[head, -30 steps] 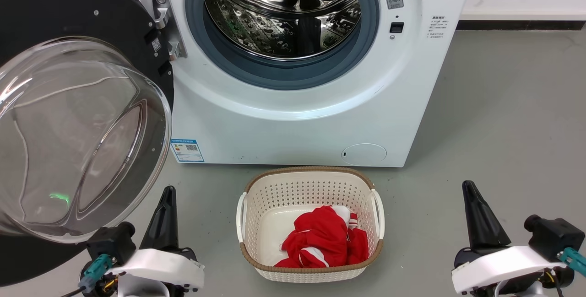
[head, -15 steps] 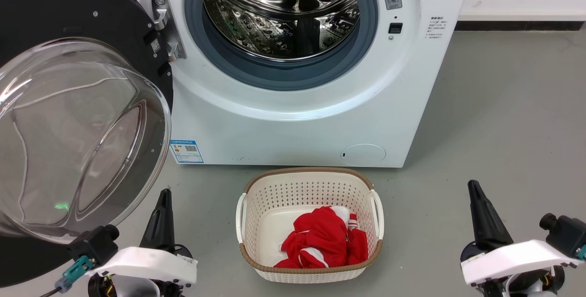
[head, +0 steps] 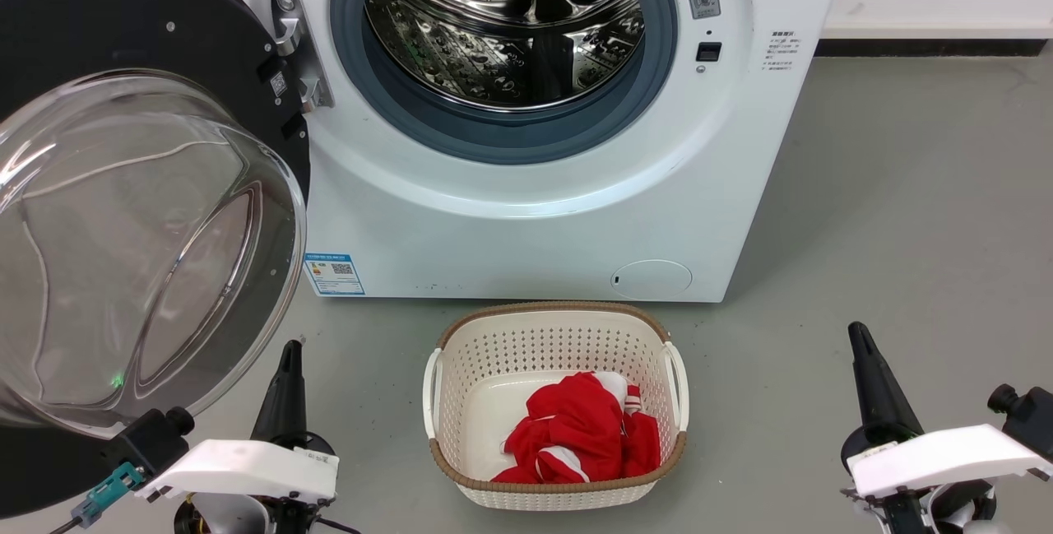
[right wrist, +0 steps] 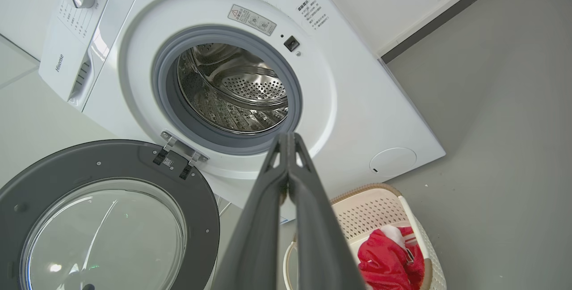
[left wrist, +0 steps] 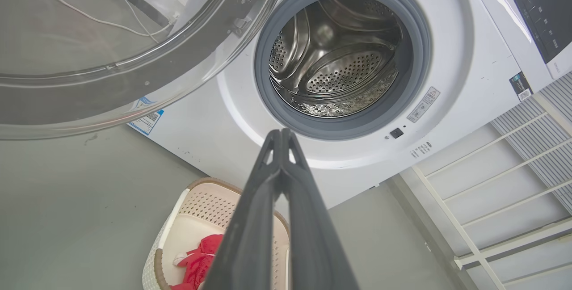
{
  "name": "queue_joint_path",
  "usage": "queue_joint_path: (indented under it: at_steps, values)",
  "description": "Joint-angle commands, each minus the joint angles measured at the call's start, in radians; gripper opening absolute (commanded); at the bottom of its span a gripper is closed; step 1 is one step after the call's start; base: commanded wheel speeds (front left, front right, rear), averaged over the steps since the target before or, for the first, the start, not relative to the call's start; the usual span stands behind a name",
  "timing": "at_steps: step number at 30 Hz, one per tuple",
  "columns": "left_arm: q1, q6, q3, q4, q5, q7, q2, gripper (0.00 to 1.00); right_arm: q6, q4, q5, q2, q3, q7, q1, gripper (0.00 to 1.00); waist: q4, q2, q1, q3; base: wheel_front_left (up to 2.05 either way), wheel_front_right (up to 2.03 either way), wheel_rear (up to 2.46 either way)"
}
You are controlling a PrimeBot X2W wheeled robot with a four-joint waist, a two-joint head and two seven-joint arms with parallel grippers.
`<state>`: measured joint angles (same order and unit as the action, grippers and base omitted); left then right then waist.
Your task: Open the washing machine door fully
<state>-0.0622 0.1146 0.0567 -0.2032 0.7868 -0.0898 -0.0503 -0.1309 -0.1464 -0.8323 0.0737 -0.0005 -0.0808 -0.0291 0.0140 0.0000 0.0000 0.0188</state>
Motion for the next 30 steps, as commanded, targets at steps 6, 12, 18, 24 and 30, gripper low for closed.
queue_joint_path:
  at_steps: [6,12,18,24,30]
  values:
    - [-0.028,0.005,0.009,0.004,0.092,0.023,-0.002,0.00,0.000,-0.002,-0.093,0.009,-0.008,0.017,-0.031,0.00,-0.001,0.0000,0.0000,-0.001,0.00,0.00,0.00]
    - [-0.032,0.007,0.014,0.000,0.168,0.042,-0.002,0.00,0.000,-0.011,-0.170,0.010,-0.013,0.030,-0.038,0.00,-0.002,0.0000,0.0000,-0.002,0.00,0.00,0.00]
    - [-0.035,0.008,0.020,-0.005,0.240,0.060,-0.001,0.00,0.000,-0.021,-0.240,0.011,-0.019,0.045,-0.043,0.00,-0.003,0.0000,0.0000,-0.003,0.00,0.00,0.00]
    - [-0.038,0.010,0.025,-0.009,0.308,0.078,-0.001,0.00,0.000,-0.029,-0.307,0.011,-0.025,0.058,-0.047,0.00,-0.004,0.0000,0.0000,-0.004,0.00,0.00,0.00]
    - [-0.037,0.010,0.029,-0.013,0.372,0.093,-0.001,0.00,0.000,-0.037,-0.371,0.011,-0.031,0.072,-0.052,0.00,-0.005,0.0000,0.0000,-0.005,0.00,0.00,0.00]
